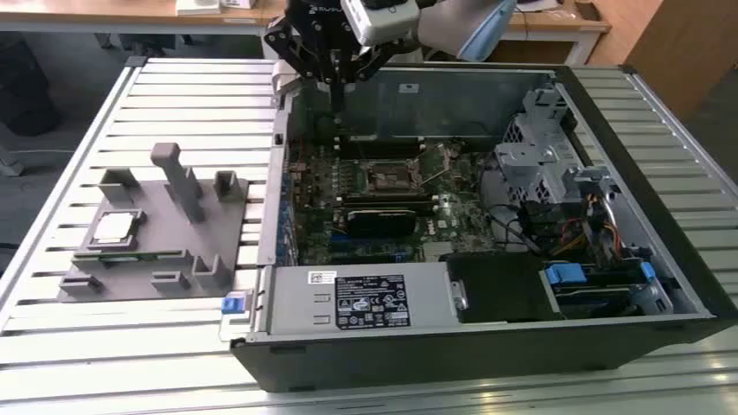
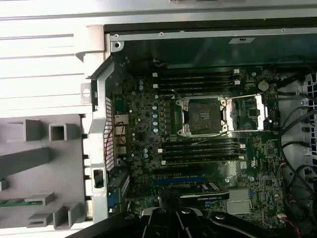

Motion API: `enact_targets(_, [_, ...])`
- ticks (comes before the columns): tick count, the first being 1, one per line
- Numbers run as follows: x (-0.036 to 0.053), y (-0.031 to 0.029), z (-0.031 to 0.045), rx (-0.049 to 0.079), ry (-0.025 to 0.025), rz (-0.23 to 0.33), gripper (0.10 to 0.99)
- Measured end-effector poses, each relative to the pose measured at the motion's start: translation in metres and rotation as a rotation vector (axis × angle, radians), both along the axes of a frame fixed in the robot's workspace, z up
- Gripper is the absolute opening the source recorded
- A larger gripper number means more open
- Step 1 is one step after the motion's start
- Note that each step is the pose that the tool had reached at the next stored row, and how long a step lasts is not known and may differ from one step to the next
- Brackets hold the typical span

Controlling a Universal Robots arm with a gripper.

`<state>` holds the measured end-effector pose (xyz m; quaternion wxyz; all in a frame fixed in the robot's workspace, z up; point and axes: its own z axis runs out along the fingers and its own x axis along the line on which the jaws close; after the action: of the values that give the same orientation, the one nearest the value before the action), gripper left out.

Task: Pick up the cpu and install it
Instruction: 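Reach for the cpu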

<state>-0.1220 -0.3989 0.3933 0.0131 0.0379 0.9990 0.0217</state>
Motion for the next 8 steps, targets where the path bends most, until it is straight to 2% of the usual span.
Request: enact_targets(8, [-0.0007,0.0000,0.0000,0.000,0.0000,0.000,0.106])
